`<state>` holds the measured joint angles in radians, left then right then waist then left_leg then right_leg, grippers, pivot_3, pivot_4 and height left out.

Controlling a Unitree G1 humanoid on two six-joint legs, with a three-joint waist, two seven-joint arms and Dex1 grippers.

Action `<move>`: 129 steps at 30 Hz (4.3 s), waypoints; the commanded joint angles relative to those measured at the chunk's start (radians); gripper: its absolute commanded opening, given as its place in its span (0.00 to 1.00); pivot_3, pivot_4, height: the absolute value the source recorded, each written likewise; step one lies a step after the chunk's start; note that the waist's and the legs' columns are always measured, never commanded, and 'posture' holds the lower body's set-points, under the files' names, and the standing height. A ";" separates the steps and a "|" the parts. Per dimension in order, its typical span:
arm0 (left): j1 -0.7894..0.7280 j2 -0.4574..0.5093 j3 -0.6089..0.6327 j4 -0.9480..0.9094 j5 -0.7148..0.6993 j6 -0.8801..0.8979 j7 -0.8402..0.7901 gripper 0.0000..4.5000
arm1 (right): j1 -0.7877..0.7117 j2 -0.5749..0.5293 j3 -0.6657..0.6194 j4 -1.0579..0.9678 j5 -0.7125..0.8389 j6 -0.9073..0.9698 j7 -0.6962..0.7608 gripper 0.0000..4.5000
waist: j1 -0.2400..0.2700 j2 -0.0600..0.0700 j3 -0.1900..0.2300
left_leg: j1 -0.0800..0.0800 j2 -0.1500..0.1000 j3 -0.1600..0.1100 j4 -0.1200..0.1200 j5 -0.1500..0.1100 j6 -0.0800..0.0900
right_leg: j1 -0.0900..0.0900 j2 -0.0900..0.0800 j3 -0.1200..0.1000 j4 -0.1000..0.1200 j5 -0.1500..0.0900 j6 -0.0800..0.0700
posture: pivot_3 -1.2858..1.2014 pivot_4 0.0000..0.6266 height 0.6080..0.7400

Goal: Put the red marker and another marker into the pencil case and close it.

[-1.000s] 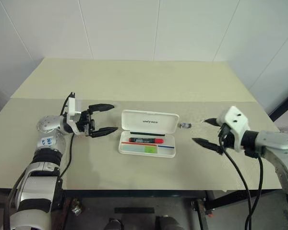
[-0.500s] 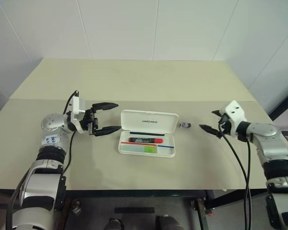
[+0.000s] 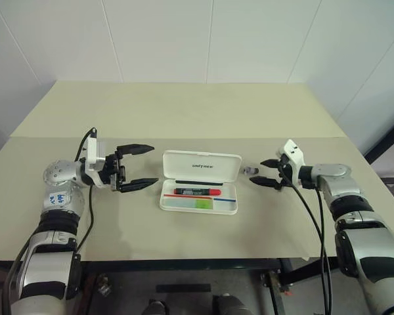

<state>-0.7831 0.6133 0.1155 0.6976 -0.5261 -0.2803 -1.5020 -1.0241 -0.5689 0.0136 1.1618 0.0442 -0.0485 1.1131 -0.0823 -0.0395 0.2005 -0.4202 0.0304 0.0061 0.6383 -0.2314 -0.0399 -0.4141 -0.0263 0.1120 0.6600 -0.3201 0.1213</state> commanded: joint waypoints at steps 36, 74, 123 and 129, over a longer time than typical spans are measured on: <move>0.052 0.017 0.043 -0.135 0.004 0.051 -0.017 1.00 | -0.017 0.112 -0.025 0.083 -0.062 -0.056 -0.055 1.00 | -0.032 0.000 0.000 | 0.009 0.001 0.001 -0.001 0.000 -0.001 | 0.006 0.001 0.002 0.002 0.000 0.000 | 0.52 0.24 1.00; 0.022 -0.045 0.035 -0.087 0.020 0.030 -0.039 1.00 | 0.028 0.031 -0.075 -0.066 -0.014 -0.126 -0.090 0.03 | -0.025 0.000 0.000 | 0.016 0.000 0.001 -0.007 0.001 -0.001 | 0.015 -0.001 0.002 -0.005 0.000 0.000 | 0.52 0.24 1.00; -0.016 0.117 -0.192 0.082 -0.091 0.004 -0.112 1.00 | 0.360 -0.092 0.223 -1.020 0.202 0.409 0.139 0.03 | 0.003 0.001 0.003 | 0.000 0.000 0.000 -0.006 0.000 0.000 | -0.001 0.000 -0.001 -0.005 -0.001 -0.002 | 0.52 0.24 1.00; -0.006 0.115 -0.178 0.069 -0.085 0.008 -0.112 1.00 | 0.354 -0.110 0.237 -1.011 0.174 0.396 0.197 0.03 | 0.002 0.001 0.003 | 0.000 0.000 0.000 -0.006 0.000 0.000 | -0.001 0.000 -0.001 -0.005 -0.001 -0.002 | 0.52 0.24 1.00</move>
<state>-0.7937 0.7159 -0.0877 0.7964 -0.5925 -0.2699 -1.5024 -0.6527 -0.6606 0.2550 0.1624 0.2196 0.3677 1.2861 -0.0798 -0.0381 0.2037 -0.4203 0.0308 0.0057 0.6327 -0.2316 -0.0403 -0.4150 -0.0259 0.1108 0.6557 -0.3212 0.1193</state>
